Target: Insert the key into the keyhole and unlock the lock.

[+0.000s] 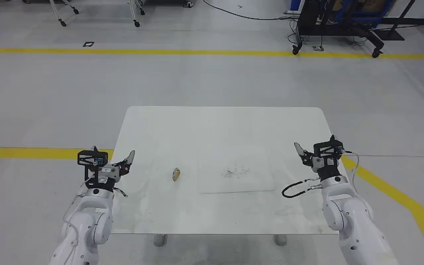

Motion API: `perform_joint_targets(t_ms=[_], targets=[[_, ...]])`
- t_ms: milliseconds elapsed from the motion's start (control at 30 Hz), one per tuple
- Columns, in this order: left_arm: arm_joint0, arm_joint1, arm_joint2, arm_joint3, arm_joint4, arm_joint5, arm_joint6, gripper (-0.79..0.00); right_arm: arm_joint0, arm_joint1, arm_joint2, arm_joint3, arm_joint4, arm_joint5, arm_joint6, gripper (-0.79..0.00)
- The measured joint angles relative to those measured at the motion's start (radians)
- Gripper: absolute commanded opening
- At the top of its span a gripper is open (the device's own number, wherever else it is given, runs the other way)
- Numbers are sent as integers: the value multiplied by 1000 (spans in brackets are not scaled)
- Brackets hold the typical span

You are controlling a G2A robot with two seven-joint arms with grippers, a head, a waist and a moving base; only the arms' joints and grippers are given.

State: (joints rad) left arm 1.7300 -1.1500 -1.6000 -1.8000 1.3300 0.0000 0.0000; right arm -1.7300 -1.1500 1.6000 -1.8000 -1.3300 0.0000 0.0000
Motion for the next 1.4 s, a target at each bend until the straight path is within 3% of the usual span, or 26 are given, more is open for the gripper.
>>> perform_joint_targets(t_ms=[267,700,967,1200,1400], targets=[[0,0,0,0,0,0,0,0,7,-1,-17,7,1,-26,11,0],[0,0,0,0,0,0,0,0,288,-25,-321,273,31,-406,179,0],[0,0,0,0,0,0,0,0,401,-37,-417,404,-21,-501,173,0],[0,0,0,0,0,0,0,0,477,-40,-465,503,24,-712,131,0],[0,0,0,0,0,0,0,0,527,-40,-492,547,8,-793,116,-22]])
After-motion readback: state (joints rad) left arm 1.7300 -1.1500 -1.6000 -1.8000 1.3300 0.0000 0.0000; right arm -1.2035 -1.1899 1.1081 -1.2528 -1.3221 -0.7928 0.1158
